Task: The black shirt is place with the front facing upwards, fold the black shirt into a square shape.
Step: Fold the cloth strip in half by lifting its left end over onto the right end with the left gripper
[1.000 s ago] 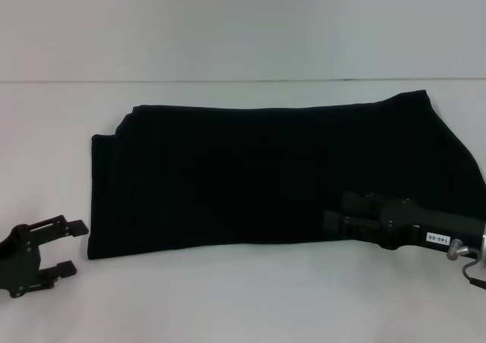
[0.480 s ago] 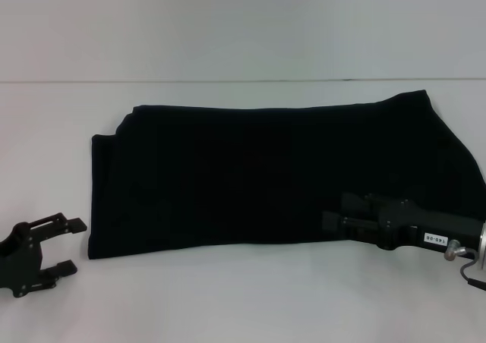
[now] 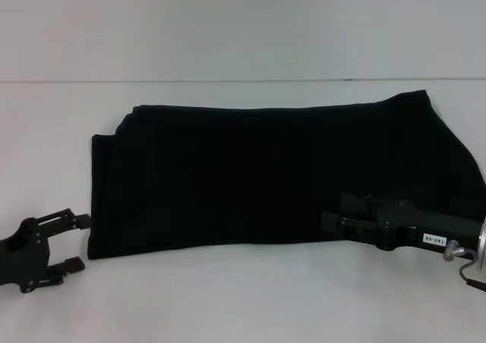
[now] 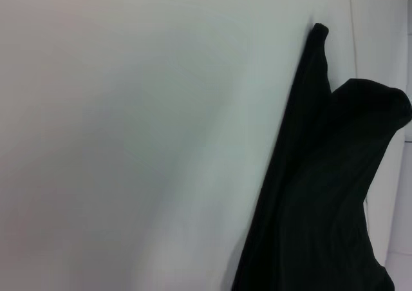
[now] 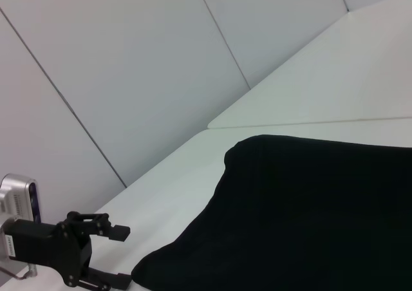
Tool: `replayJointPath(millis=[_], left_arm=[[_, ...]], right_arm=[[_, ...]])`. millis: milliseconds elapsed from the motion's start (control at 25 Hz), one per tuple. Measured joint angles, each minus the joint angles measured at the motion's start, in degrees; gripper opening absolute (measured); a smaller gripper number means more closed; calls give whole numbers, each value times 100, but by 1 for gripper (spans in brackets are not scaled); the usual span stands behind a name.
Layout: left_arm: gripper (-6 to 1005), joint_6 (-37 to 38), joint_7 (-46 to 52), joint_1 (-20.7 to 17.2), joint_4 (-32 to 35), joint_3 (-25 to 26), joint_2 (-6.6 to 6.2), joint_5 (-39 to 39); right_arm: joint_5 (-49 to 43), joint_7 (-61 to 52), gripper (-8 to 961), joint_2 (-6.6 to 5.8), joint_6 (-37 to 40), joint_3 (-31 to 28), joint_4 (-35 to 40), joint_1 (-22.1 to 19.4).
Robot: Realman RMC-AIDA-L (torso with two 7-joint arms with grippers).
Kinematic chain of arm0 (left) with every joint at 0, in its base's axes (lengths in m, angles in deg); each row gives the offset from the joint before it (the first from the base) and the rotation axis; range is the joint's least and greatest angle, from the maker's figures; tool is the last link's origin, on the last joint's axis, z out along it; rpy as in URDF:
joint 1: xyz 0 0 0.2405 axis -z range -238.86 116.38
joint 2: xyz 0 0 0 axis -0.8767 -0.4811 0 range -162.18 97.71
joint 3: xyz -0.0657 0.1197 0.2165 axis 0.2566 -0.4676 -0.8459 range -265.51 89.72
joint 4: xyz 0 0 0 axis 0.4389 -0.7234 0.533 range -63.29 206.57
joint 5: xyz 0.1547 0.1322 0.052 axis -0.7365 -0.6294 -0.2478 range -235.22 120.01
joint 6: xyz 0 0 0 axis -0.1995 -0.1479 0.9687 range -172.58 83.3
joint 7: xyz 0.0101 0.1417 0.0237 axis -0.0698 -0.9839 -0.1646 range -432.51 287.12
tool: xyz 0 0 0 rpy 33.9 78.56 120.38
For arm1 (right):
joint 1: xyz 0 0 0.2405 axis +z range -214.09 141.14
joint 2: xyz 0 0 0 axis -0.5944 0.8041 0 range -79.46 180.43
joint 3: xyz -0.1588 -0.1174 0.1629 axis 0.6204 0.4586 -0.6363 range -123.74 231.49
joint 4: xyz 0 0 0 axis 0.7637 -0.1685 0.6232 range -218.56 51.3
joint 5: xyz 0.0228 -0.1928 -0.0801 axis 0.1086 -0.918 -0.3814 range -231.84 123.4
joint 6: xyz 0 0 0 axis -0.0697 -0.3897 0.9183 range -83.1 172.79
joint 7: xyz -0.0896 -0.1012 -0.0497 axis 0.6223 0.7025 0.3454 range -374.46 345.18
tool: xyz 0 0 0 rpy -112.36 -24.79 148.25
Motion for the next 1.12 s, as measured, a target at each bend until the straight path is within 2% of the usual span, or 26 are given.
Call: replayJointPath(millis=[1120], left_arm=[[845,-176,7,231,-7,-155,10,-25]], right_arm=[[-9,12,837,0,0,-18,-1,29]])
